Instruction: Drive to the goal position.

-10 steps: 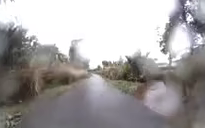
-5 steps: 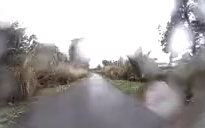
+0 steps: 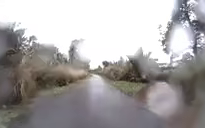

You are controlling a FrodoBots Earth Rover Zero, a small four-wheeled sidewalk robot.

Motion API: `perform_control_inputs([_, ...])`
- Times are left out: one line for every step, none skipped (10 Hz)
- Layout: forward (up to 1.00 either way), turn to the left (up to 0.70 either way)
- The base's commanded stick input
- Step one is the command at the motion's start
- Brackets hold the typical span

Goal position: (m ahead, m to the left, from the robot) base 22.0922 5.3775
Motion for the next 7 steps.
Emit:
perform_control_inputs([0.85,0.0])
perform_control_inputs([0.85,0.0])
perform_control_inputs([0.85,0.0])
perform_control_inputs([0.85,0.0])
perform_control_inputs([0.85,0.0])
perform_control_inputs([0.85,0.0])
perform_control_inputs([0.85,0.0])
